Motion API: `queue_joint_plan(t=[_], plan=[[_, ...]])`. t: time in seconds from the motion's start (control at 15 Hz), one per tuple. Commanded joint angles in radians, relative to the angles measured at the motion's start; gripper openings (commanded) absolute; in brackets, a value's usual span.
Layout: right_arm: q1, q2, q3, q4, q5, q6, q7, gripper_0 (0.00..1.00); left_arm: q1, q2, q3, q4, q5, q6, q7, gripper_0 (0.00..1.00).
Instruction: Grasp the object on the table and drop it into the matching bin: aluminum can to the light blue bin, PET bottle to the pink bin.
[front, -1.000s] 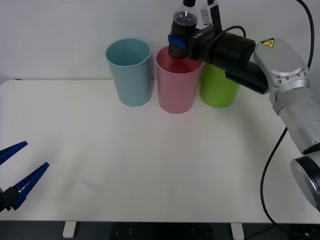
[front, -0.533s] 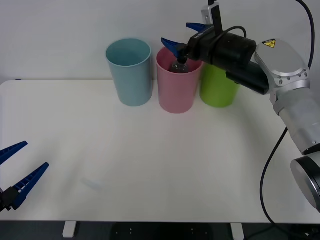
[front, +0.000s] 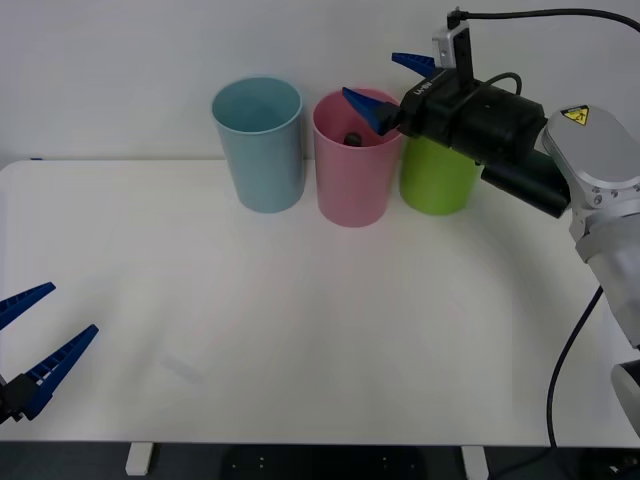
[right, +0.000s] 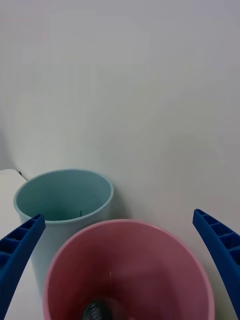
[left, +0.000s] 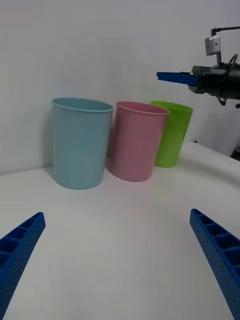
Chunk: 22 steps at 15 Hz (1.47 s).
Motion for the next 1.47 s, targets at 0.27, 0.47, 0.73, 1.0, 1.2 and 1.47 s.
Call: queue_joint_plan(t=[0.27, 0.47, 0.73, 1.0, 1.2, 1.47], plan=[[0.210, -0.061, -0.089, -0.218, -0.009, -0.100, 0.006, 1.00, 0.000, 0.000, 0.000, 0.000, 0.000, 0.000, 0.000, 1.00], [0.303, -0.103, -0.135, -0.290, -0.033, -0.159, 0.028, 1.00, 0.000, 0.000, 0.000, 0.000, 0.000, 0.000, 0.000, 1.00], [0.452, -0.170, -0.173, -0.370, -0.110, -0.188, 0.152, 1.00, 0.000, 0.000, 0.000, 0.000, 0.000, 0.000, 0.000, 1.00], [0.559, -0.178, -0.287, -0.373, -0.116, -0.353, 0.238, 1.00, 0.000, 0.000, 0.000, 0.000, 0.000, 0.000, 0.000, 1.00], [0.631, -0.178, -0.351, -0.373, -0.116, -0.441, 0.270, 1.00, 0.000, 0.000, 0.000, 0.000, 0.000, 0.000, 0.000, 1.00], [0.737, -0.178, -0.411, -0.373, -0.139, -0.496, 0.373, 1.00, 0.000, 0.000, 0.000, 0.000, 0.000, 0.000, 0.000, 1.00]])
